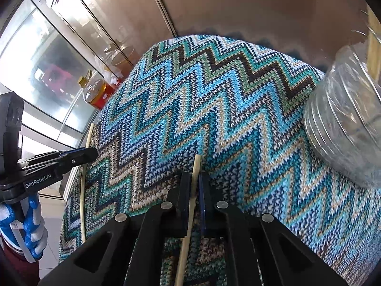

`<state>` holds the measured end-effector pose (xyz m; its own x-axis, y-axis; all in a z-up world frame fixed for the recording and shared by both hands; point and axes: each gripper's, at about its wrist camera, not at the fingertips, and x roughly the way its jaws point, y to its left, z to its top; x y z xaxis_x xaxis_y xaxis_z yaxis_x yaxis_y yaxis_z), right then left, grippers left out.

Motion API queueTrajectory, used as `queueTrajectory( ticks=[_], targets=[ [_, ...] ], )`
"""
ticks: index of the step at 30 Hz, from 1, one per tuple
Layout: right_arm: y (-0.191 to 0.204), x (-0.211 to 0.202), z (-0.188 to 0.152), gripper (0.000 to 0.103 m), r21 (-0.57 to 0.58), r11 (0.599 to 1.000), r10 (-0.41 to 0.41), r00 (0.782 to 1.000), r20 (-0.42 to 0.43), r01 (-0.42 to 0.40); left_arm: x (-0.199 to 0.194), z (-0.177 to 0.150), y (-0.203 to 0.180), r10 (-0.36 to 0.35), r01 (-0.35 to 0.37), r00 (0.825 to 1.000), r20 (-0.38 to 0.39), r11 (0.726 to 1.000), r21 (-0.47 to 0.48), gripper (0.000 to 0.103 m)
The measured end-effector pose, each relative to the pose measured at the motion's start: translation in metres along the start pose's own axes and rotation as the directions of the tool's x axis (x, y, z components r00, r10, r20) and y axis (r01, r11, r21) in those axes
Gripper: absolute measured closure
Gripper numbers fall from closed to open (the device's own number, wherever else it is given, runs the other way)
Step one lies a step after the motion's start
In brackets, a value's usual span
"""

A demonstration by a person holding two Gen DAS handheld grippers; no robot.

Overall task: Organize utensils
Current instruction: 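Close the left tool on a chopstick while the right tool grasps the other chopstick, then lift both chopsticks and carry both tools over the wire holder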

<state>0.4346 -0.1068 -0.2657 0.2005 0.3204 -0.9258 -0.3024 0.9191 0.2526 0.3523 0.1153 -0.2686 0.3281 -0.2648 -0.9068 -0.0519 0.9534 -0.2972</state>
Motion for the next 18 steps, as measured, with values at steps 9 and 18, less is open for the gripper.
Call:
queueTrajectory(
  ticks=[9,18],
  targets=[
    [0.019,-0.066,-0.044,0.098,-0.035,0.998,0.056,0.988,0.147,-0.052,-0.065,-0.026,-0.009,-0.050,0.046,0.988,0.147,0.998,0.029,0.099],
    [0.021,-0.170,-0.103,0.097,-0.107,0.989,0.136,0.894,0.427,-0.099,-0.148,-0.050,-0.059,-0.100,0.051,0.934,0.344,0.987,0.149,0.099]
  ],
)
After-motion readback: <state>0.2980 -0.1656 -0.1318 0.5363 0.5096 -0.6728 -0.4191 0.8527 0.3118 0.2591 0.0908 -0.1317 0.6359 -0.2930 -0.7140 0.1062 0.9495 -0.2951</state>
